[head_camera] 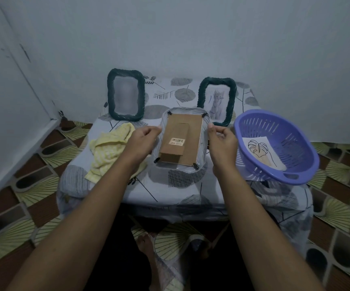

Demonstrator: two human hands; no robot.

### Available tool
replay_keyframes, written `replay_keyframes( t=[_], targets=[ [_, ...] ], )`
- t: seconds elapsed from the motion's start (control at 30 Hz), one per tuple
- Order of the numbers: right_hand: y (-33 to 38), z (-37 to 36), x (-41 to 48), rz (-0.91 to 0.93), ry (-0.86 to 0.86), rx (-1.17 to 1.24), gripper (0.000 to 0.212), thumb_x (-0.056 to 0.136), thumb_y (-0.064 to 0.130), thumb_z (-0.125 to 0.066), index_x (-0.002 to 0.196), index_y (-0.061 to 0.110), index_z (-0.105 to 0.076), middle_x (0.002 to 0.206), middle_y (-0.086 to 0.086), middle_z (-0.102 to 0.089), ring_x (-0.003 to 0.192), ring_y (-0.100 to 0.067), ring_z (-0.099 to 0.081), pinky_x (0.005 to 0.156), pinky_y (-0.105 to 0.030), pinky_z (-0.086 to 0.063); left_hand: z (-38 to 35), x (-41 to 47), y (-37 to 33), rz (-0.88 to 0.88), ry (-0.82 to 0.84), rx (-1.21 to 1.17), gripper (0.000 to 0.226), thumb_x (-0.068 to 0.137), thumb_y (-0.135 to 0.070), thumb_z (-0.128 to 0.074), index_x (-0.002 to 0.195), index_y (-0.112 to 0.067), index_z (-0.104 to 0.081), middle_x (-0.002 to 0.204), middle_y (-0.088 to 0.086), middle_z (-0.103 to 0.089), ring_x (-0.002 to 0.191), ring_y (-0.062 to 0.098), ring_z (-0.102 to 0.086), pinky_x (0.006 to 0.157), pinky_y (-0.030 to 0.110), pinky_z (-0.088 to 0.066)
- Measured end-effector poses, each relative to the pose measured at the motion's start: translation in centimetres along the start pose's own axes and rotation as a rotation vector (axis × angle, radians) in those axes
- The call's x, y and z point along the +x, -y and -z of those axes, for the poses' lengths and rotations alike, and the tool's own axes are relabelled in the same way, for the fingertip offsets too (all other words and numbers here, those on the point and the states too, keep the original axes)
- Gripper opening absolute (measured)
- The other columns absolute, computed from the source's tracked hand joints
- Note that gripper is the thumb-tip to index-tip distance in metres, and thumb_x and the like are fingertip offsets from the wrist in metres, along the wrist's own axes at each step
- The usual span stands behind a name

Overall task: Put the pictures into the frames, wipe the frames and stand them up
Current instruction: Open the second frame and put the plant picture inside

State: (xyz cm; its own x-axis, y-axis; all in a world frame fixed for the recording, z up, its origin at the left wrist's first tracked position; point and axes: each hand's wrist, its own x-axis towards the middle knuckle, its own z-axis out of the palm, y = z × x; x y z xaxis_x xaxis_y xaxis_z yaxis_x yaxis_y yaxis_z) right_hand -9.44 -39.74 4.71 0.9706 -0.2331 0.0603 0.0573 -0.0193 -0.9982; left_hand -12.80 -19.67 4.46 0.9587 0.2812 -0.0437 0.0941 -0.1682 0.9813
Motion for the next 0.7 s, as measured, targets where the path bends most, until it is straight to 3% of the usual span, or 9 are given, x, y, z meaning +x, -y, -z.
replay_keyframes(
  t=[0.07,0.13,0.23,0.27,0.4,0.53,0.7],
  targets=[
    [-0.1,-0.1,-0.2,0.011,0.06,0.002,0.018,0.092,0.042,-0.068,0.097,0.025,-0.064,0.101,0.009,-0.068,0.098,-0.007,-0.064,0.088,-0.036,-0.054,-0.3,0.1,0.6,-0.008,-0.008,0.0,0.03,0.09,-0.048,-0.064,0.101,-0.022,-0.071,0.102,0.001,-0.071,0.091,0.018,-0.064,0.077,0.036,-0.05],
    [-0.2,-0.1,-0.3,0.006,0.129,-0.015,0.03,0.09,0.042,-0.07,0.112,0.023,-0.063,0.109,0.011,-0.063,0.103,-0.002,-0.059,0.086,-0.026,-0.048,-0.8,0.1,1.0,-0.008,-0.039,0.011,0.047,0.086,-0.053,-0.069,0.112,-0.015,-0.064,0.11,-0.004,-0.066,0.101,0.012,-0.062,0.087,0.032,-0.052],
    [-0.6,-0.1,-0.3,-0.03,0.204,-0.045,0.056,0.085,0.039,-0.076,0.133,0.018,-0.057,0.122,0.005,-0.058,0.102,0.003,-0.055,0.079,-0.02,-0.045,-1.5,-0.5,0.9,-0.056,-0.109,0.074,0.038,0.086,-0.048,-0.072,0.109,-0.023,-0.056,0.103,-0.016,-0.059,0.096,0.002,-0.058,0.072,0.015,-0.048],
    [-0.7,0.0,-0.3,-0.041,0.22,-0.057,0.06,0.084,0.035,-0.078,0.136,0.017,-0.055,0.125,0.003,-0.057,0.1,0.003,-0.055,0.076,-0.02,-0.047,-1.7,-0.5,1.0,-0.065,-0.134,0.089,0.04,0.083,-0.05,-0.075,0.108,-0.024,-0.056,0.103,-0.016,-0.059,0.095,0.004,-0.06,0.069,0.015,-0.05],
    [-1.3,-0.1,-0.4,-0.058,0.221,-0.085,0.063,0.08,0.019,-0.083,0.135,0.016,-0.053,0.124,0.0,-0.058,0.096,-0.016,-0.065,0.062,-0.035,-0.057,-2.3,-0.3,1.6,-0.091,-0.238,0.22,0.059,0.067,-0.056,-0.084,0.108,-0.022,-0.058,0.108,-0.006,-0.065,0.097,0.018,-0.066,0.083,0.042,-0.057],
    [-2.7,0.0,-0.4,-0.068,0.201,-0.142,0.059,0.075,0.02,-0.086,0.127,0.016,-0.057,0.114,0.004,-0.062,0.093,-0.019,-0.067,0.073,-0.044,-0.062,-3.1,-0.3,2.1,-0.108,-0.271,0.309,0.055,0.068,-0.045,-0.087,0.104,-0.014,-0.059,0.108,0.0,-0.064,0.097,0.019,-0.063,0.084,0.039,-0.054],
    [-4.8,0.4,-0.8,-0.082,0.183,-0.251,0.056,0.076,0.017,-0.085,0.125,0.016,-0.058,0.106,0.005,-0.061,0.094,-0.02,-0.065,0.077,-0.037,-0.058,-3.9,-0.1,4.3,-0.101,-0.227,0.421,0.058,0.067,-0.046,-0.087,0.102,-0.01,-0.059,0.106,0.005,-0.063,0.096,0.021,-0.06,0.075,0.03,-0.046]
  ],
)
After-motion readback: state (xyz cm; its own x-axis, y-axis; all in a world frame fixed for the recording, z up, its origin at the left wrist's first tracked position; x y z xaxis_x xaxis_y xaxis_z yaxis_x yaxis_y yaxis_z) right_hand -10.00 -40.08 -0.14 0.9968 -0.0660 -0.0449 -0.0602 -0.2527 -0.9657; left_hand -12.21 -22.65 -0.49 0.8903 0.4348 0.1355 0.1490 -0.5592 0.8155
